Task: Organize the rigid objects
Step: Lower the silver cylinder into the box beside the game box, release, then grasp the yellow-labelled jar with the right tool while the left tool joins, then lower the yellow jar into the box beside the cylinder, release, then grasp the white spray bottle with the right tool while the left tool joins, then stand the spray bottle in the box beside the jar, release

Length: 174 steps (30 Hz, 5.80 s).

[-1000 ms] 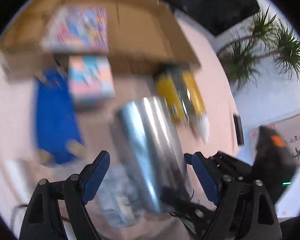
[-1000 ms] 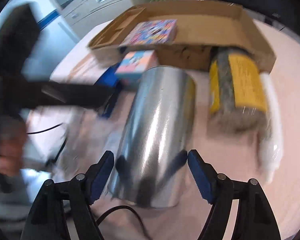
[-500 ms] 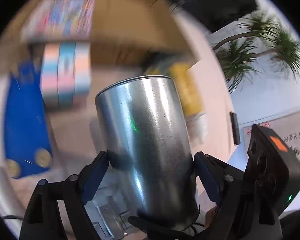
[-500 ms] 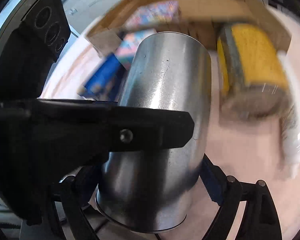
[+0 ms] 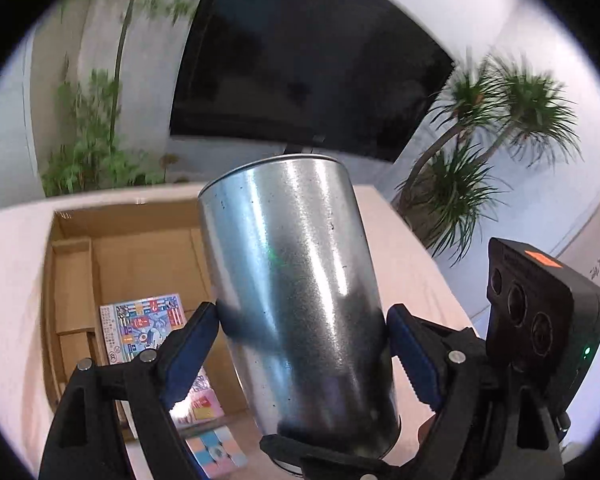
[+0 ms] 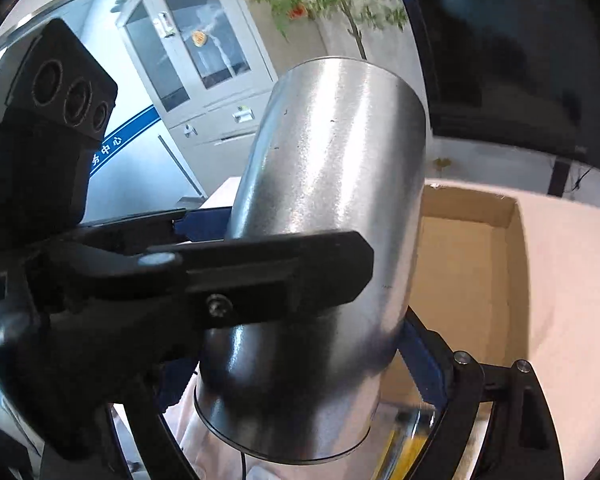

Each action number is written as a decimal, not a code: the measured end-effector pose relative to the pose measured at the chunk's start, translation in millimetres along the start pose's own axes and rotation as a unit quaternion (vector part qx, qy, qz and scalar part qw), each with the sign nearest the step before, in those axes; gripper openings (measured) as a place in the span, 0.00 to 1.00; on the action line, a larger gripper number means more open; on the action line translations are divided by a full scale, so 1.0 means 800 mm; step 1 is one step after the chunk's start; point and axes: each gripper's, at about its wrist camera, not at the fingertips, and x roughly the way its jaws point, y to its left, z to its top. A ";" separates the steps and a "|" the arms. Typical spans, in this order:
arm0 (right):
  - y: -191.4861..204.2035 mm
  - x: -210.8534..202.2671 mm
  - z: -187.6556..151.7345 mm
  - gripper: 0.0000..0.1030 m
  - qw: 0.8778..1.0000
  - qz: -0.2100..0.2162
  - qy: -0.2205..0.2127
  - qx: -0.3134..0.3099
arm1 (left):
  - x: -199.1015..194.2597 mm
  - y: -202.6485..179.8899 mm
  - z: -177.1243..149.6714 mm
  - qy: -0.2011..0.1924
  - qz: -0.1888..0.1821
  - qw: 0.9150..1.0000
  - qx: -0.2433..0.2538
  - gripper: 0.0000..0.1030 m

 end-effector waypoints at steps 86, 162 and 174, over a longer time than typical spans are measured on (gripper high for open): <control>-0.166 -0.067 -0.078 0.83 0.994 -0.003 0.059 0.096 | 0.171 0.002 -0.015 0.073 -0.047 0.995 -0.048 0.78; -0.175 -0.080 -0.300 0.45 0.958 0.000 0.092 0.273 | 0.183 -0.108 -0.312 0.215 0.020 0.975 0.050 0.43; -0.226 -0.182 -0.086 0.43 0.995 -0.046 -0.038 0.086 | 0.210 -0.141 -0.110 0.049 0.029 0.998 0.027 0.43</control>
